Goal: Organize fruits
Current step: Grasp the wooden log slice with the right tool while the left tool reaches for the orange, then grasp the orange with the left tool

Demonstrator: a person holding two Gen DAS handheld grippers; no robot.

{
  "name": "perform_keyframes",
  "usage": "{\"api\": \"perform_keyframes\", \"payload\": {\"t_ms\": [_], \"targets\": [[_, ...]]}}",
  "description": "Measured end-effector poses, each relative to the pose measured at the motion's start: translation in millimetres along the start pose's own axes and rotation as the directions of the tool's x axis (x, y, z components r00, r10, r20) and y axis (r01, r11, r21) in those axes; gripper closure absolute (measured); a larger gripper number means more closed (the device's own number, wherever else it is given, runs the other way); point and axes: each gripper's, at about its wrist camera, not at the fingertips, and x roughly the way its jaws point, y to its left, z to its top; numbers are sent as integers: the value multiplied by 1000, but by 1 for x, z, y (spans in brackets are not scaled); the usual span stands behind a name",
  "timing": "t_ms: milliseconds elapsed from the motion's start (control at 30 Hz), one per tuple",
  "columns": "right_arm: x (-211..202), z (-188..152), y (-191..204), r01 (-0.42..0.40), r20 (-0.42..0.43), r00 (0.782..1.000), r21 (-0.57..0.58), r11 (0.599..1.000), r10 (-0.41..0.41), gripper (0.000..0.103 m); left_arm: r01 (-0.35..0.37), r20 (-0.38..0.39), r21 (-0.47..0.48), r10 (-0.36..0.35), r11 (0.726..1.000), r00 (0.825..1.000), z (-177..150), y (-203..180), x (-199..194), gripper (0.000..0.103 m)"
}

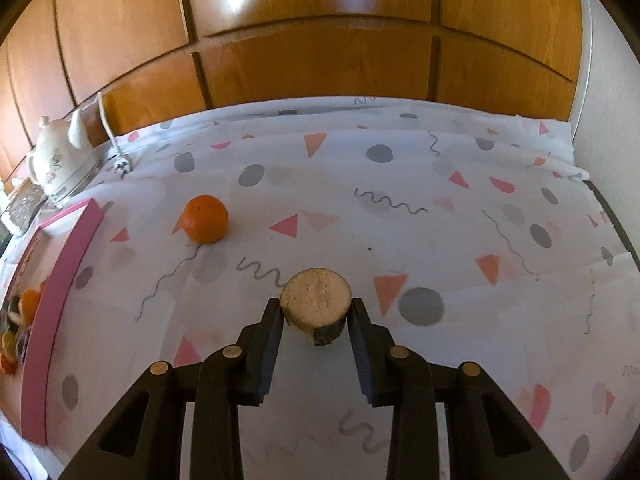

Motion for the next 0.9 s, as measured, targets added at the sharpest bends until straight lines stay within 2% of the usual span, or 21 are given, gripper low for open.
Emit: {"api": "perform_keyframes", "payload": {"t_ms": [233, 600, 900], "targets": [[11, -16, -11, 17, -23, 1000, 10, 1000, -17, 70, 21, -14, 24, -21, 999, 1000, 5, -19, 9, 34], [11, -23, -16, -4, 3, 1000, 35, 999, 4, 69, 43, -70, 38, -41, 998, 997, 13, -46, 34, 34], [10, -25, -18, -15, 17, 1000, 47, 999, 14, 69, 97, -109, 33, -93, 995, 990, 39, -83, 68, 35]]}}
